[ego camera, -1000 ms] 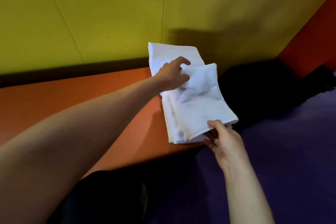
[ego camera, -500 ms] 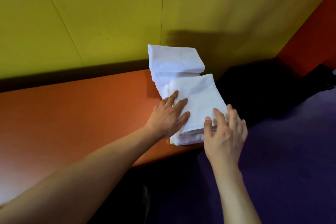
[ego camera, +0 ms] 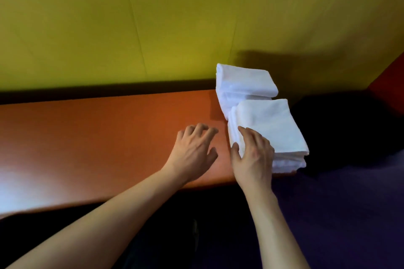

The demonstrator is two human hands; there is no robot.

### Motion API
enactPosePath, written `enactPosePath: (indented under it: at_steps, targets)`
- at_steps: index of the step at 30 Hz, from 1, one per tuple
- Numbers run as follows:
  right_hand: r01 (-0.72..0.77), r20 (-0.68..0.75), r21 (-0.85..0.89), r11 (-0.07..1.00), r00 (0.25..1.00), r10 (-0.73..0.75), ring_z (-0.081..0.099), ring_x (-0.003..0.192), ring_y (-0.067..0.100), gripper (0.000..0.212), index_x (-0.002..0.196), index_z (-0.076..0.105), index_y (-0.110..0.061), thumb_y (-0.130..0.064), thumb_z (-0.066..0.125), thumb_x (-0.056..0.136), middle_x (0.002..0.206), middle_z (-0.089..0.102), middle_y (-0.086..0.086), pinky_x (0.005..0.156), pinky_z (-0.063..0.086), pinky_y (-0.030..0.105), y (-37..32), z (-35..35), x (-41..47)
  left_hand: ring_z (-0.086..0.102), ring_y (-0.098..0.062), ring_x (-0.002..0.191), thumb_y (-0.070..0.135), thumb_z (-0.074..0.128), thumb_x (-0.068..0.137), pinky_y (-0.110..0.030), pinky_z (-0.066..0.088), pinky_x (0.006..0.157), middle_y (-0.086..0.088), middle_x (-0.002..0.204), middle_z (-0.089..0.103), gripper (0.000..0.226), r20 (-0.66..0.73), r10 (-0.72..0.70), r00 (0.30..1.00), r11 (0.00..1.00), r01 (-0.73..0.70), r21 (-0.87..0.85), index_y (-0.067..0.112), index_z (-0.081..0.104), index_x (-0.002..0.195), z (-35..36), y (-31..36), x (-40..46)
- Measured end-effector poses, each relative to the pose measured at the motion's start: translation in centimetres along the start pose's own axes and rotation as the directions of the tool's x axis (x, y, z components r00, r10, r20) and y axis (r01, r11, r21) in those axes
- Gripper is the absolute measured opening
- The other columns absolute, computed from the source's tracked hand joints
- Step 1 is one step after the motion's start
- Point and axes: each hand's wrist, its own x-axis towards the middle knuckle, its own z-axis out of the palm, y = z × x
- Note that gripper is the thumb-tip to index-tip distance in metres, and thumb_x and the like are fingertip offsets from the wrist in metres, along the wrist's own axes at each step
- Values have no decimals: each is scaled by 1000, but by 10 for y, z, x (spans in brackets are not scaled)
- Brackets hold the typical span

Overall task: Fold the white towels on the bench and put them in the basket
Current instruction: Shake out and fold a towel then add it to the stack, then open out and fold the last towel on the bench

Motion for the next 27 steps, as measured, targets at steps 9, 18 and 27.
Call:
enactPosePath:
  at_steps: [9,18,27]
  targets:
    - [165,146,213,963,969,-198,52,122,23,45,135,58,-24,-23,60,91,134,59,0,103,40,43,-109,42,-25,51,-30,120,41,50,91,-46,40,97,-1,132,54,49,-135,-264,955,960,273,55,28,50,138,-48,-93,-102]
    - [337,269,357,871,856,-442,50,126,22,44,135,58,-23,-27,57,92,136,57,0,104,37,41,-243,85,-48,50,-29,122,42,50,88,-45,38,99,3,131,55,47,-220,-562,797,819,574,-11,29,54,132,-92,-183,-204]
    - [418,368,430,800,729,-578,51,122,22,45,133,60,-25,-30,52,89,133,58,0,101,43,42,-376,132,-79,52,-26,117,42,51,89,-42,38,98,4,128,56,42,-274,-693,666,705,706,-68,30,54,130,-120,-289,-285]
